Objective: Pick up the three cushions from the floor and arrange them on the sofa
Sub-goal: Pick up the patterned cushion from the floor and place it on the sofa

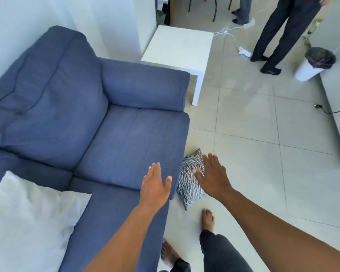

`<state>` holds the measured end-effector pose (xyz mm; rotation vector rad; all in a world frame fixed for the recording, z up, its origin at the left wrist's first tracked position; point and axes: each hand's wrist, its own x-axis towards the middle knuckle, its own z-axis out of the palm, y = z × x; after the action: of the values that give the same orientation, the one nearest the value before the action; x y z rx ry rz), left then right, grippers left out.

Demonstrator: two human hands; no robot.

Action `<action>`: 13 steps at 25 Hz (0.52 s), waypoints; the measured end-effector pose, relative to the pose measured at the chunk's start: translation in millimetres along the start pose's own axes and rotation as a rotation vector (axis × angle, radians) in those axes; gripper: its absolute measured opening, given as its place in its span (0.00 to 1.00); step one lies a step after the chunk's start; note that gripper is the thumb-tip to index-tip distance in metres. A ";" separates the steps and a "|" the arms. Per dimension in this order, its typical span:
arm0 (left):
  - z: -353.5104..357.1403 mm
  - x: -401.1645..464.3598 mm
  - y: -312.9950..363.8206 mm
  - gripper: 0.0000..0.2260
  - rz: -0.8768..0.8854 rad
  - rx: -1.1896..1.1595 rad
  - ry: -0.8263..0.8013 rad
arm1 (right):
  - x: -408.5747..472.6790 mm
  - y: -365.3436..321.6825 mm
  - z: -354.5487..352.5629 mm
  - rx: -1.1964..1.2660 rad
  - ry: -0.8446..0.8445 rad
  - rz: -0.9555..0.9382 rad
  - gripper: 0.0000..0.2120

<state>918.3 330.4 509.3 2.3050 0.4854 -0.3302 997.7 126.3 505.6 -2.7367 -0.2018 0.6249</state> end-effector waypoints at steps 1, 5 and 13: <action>9.1 8.5 11.0 0.31 0.010 0.024 -0.021 | 2.4 14.2 -3.7 0.007 0.003 0.021 0.36; 45.1 38.5 45.4 0.31 0.025 0.109 -0.087 | 17.7 64.9 -13.3 0.025 -0.032 0.065 0.37; 142.3 119.6 86.3 0.31 -0.145 0.125 -0.196 | 104.3 156.1 -17.3 0.047 -0.166 0.073 0.36</action>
<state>1050.1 201.1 420.1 2.3311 0.5473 -0.6669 1108.6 -3.3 425.2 -2.6575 -0.1242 0.8672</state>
